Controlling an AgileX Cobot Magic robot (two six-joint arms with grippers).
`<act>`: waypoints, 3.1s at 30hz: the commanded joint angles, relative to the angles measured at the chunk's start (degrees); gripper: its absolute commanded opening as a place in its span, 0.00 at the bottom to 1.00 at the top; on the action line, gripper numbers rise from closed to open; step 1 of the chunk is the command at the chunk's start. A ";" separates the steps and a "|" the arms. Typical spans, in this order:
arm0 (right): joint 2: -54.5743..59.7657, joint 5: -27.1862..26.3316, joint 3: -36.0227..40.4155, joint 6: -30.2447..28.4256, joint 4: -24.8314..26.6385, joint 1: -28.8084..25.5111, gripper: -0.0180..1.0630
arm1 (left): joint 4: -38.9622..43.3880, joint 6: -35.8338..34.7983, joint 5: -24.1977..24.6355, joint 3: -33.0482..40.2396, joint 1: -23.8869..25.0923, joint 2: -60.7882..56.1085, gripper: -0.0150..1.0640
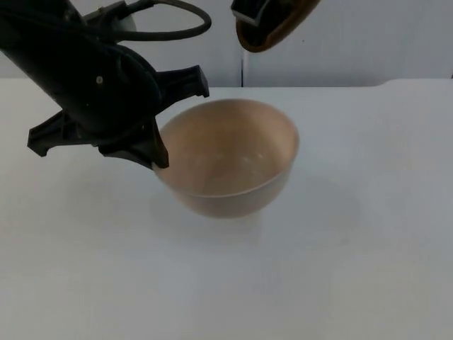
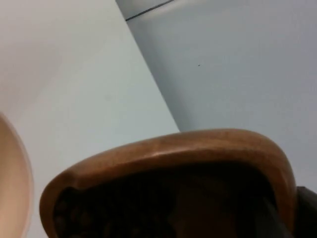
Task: Pick up the bowl with the left hand and pour the coffee beans from the cup into the bowl with the right hand.
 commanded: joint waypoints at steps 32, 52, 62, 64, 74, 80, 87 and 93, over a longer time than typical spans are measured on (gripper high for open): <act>-0.29 0.52 -0.06 -4.80 -8.29 3.77 0.02 | -2.06 -0.31 -1.12 0.08 0.18 -0.39 0.01; -0.29 1.27 -0.06 -6.25 -12.36 4.49 0.02 | -2.06 -0.31 -1.12 0.08 0.18 -0.39 0.01; -0.29 1.35 -0.06 -6.48 -14.00 5.10 0.02 | -2.06 -0.31 -1.12 0.08 0.18 -0.39 0.01; -0.29 1.53 -0.06 -6.48 -14.24 5.87 0.02 | -2.05 -0.31 -1.23 0.08 0.18 -0.39 0.01; -0.29 1.93 -0.06 -6.48 -16.13 6.87 0.02 | -2.05 -0.31 -1.13 0.08 0.18 -0.39 0.01; 1.95 1.93 -0.06 -5.79 -18.44 7.00 0.02 | -2.05 -0.31 -0.91 0.08 0.18 -0.39 0.01; 3.39 1.93 -0.06 -5.41 -18.15 7.00 0.02 | -2.05 -0.31 -0.91 0.08 0.18 -0.39 0.01; 3.15 1.93 -0.06 -5.41 -18.71 7.11 0.02 | -2.05 -0.31 -0.91 0.08 0.18 -0.39 0.01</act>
